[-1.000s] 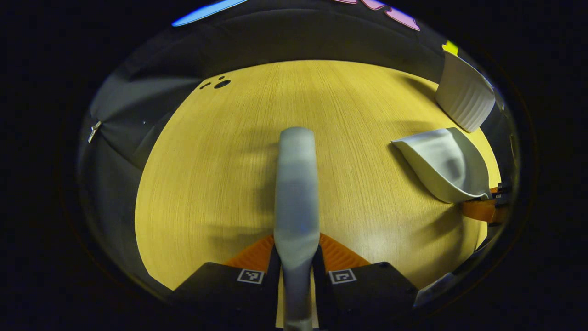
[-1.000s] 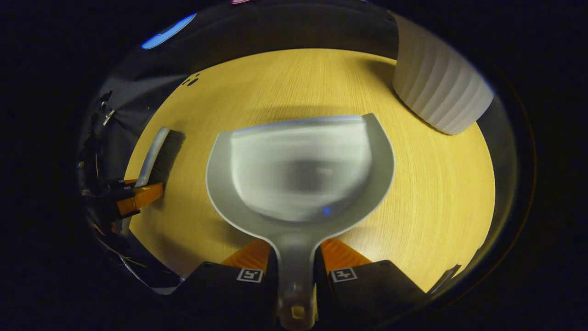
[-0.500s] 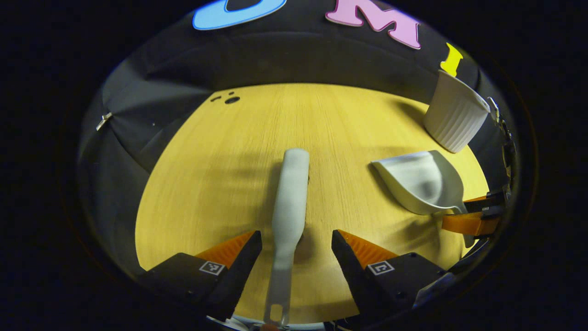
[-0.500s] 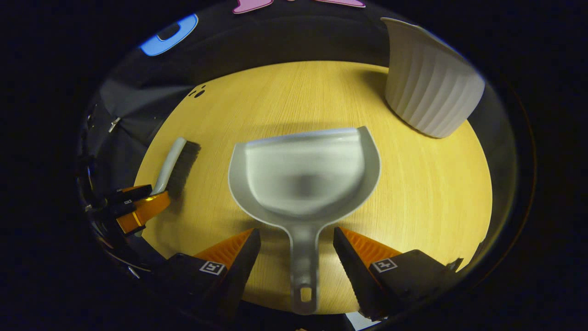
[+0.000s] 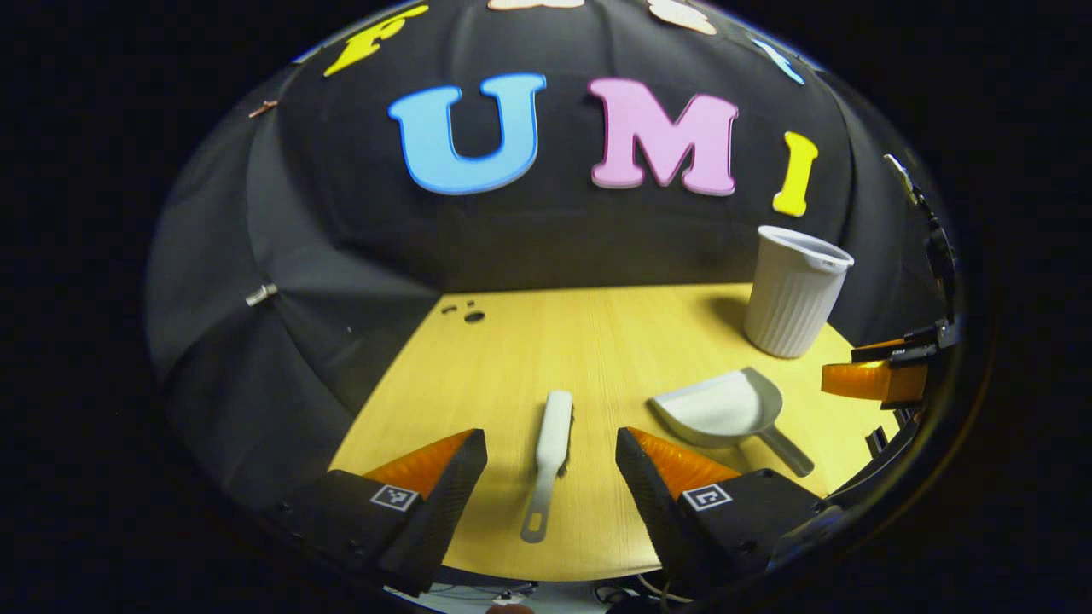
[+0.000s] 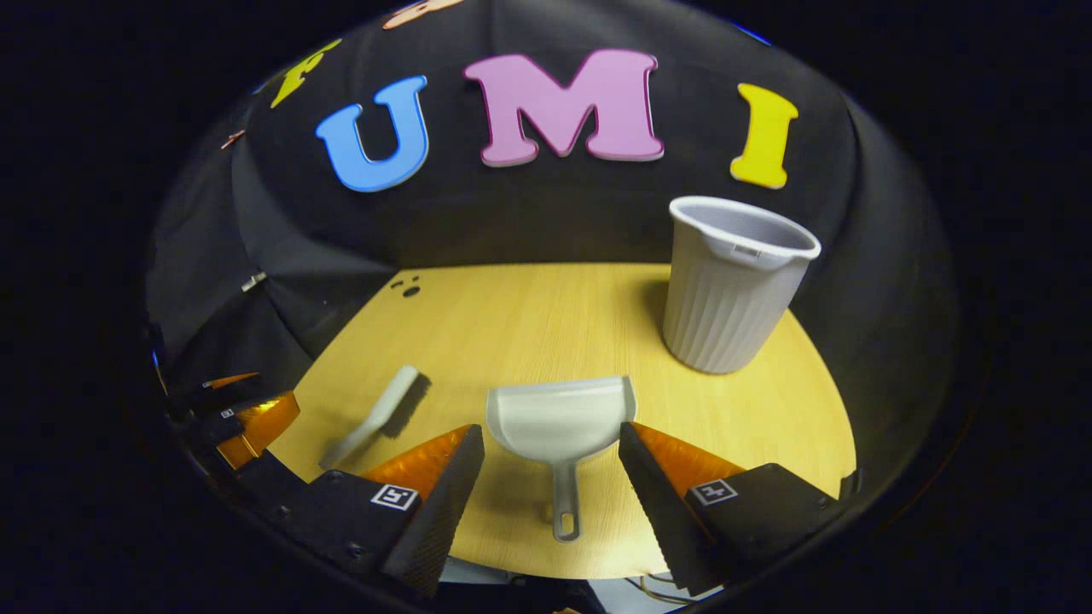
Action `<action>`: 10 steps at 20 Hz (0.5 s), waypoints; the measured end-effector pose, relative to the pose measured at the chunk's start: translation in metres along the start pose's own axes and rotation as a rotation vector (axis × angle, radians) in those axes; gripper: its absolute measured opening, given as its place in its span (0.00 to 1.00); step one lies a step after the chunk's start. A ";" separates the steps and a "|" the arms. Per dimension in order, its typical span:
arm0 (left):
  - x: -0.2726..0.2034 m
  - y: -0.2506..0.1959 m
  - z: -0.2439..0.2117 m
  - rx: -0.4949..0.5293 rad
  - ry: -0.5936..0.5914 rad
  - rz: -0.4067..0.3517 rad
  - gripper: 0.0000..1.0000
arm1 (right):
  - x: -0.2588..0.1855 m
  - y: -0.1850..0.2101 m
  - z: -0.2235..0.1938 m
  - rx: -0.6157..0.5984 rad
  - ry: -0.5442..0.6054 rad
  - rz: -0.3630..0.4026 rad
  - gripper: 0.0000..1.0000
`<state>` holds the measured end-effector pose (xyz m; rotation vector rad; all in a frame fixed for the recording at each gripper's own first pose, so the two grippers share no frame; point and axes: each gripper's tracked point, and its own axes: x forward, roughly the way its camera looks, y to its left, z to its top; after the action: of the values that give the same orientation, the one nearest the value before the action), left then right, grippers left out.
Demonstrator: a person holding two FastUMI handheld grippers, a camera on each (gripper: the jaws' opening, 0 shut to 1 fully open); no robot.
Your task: Pick up the small broom and dustpan from the desktop, sweep the trash into the dustpan with the broom, and then empty the trash into the garbage bin.
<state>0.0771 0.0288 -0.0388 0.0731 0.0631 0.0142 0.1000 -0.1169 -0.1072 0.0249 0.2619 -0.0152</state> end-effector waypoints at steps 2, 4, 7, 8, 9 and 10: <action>-0.027 -0.008 0.013 -0.043 -0.057 -0.019 0.96 | -0.027 0.004 0.021 0.001 -0.076 0.007 0.99; -0.052 -0.013 0.024 -0.059 -0.099 -0.042 0.96 | -0.047 0.006 0.034 -0.001 -0.141 0.007 0.99; -0.078 -0.011 0.038 -0.029 -0.157 -0.038 0.96 | -0.082 0.002 0.055 -0.019 -0.238 -0.013 0.99; -0.086 -0.013 0.043 -0.018 -0.173 -0.037 0.96 | -0.094 0.002 0.064 -0.025 -0.268 -0.012 0.98; -0.093 -0.014 0.046 -0.006 -0.187 -0.038 0.96 | -0.104 0.002 0.069 -0.029 -0.296 -0.013 0.99; -0.096 -0.013 0.049 0.003 -0.200 -0.038 0.96 | -0.109 -0.001 0.074 -0.033 -0.319 -0.017 0.99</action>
<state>-0.0155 0.0102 0.0151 0.0759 -0.1358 -0.0310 0.0139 -0.1185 -0.0076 -0.0129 -0.0567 -0.0314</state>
